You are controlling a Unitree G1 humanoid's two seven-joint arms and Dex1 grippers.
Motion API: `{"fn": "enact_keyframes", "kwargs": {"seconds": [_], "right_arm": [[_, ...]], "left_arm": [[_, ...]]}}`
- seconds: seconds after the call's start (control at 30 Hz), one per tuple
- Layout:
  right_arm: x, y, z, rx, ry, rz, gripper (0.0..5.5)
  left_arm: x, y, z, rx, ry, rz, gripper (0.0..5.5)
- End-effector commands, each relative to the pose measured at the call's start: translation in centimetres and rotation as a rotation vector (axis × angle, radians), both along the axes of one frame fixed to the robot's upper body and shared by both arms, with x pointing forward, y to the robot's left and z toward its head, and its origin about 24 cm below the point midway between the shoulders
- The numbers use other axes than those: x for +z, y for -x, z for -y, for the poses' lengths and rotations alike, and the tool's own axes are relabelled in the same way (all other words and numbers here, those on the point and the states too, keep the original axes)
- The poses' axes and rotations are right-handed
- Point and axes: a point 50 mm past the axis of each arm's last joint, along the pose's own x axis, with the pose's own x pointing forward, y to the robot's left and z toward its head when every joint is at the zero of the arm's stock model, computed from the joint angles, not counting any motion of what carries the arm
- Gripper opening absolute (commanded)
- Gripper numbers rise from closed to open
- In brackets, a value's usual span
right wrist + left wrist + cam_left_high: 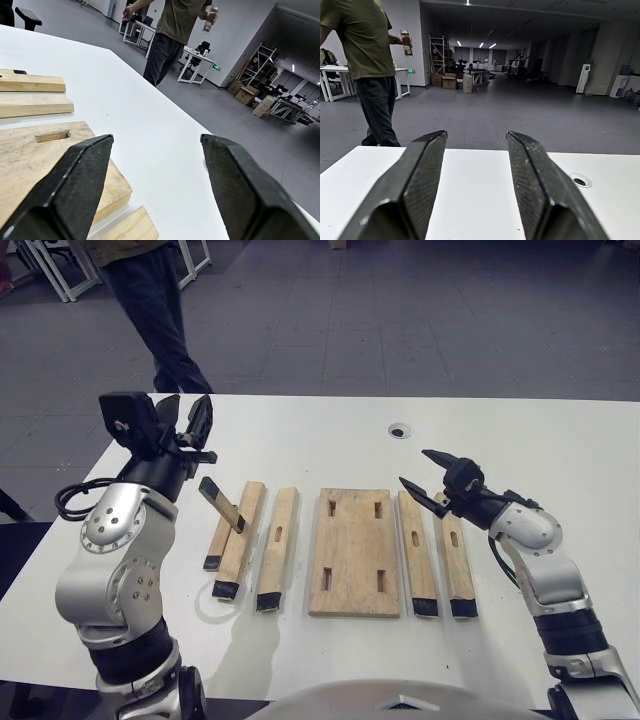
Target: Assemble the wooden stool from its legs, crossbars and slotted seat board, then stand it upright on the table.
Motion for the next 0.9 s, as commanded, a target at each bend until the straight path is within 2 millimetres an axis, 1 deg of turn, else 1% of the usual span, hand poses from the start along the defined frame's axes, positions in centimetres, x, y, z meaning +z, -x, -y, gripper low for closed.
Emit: {"fn": "enact_keyframes", "kwargs": {"seconds": [0.03, 0.13, 0.2, 0.27, 0.37, 0.43, 0.47, 0.5, 0.53, 0.6, 0.7, 0.77, 0.8, 0.83, 0.87, 0.9], "right_arm": [[0.3, -0.1, -0.2, 0.005, 0.009, 0.020, 3.22], [0.2, 0.0, -0.3, 0.003, 0.007, 0.019, 3.22], [0.1, 0.1, -0.4, 0.003, 0.005, 0.018, 3.22], [0.1, 0.1, -0.4, 0.000, 0.003, 0.017, 3.22], [0.0, 0.2, -0.4, 0.002, 0.005, 0.015, 3.22], [0.1, 0.2, -0.4, 0.002, 0.006, 0.014, 3.22], [0.0, 0.2, -0.4, 0.002, 0.007, 0.014, 3.22], [0.0, 0.1, -0.4, 0.001, 0.007, 0.014, 3.22], [0.0, 0.1, -0.4, 0.001, 0.006, 0.014, 3.22], [0.0, 0.1, -0.4, -0.001, 0.006, 0.014, 3.22], [0.0, 0.1, -0.4, -0.001, 0.004, 0.014, 3.22], [0.0, 0.2, -0.5, -0.002, 0.001, 0.014, 3.22], [0.0, 0.2, -0.5, -0.002, 0.000, 0.015, 3.22], [0.0, 0.2, -0.6, -0.002, -0.001, 0.016, 3.22], [0.0, 0.2, -0.5, -0.004, -0.002, 0.017, 3.22], [0.0, 0.2, -0.5, -0.007, -0.002, 0.017, 3.22]], "left_arm": [[-2.0, -1.5, -1.4, 0.007, -0.004, -0.097, 2.20], [-3.1, -1.5, -1.4, -0.005, 0.019, -0.132, 2.20], [-3.0, -1.5, -1.2, -0.009, 0.026, -0.122, 2.20], [-1.5, -1.8, -1.2, -0.001, 0.021, -0.054, 2.20], [2.2, -2.0, -1.6, 0.029, 0.011, 0.103, 2.20], [4.1, -2.0, -1.5, 0.030, 0.004, 0.180, 2.20], [4.6, -2.0, -1.4, 0.021, 0.002, 0.195, 2.20], [4.3, -2.1, -1.2, 0.010, 0.000, 0.181, 2.20], [3.4, -2.2, -1.1, 0.005, -0.001, 0.141, 2.20], [1.0, -2.3, -1.1, -0.002, 0.011, 0.044, 2.20], [-4.8, -1.8, -1.3, 0.004, 0.058, -0.151, 2.20], [-8.8, -1.1, -0.8, -0.027, 0.078, -0.294, 2.20], [-10.2, -0.7, -0.7, -0.032, 0.090, -0.347, 2.20], [-10.9, -0.4, -0.5, -0.035, 0.095, -0.371, 2.20], [-10.7, -0.4, -0.5, -0.033, 0.100, -0.360, 2.20], [-9.9, -0.8, -0.4, -0.033, 0.091, -0.329, 2.20]]}}
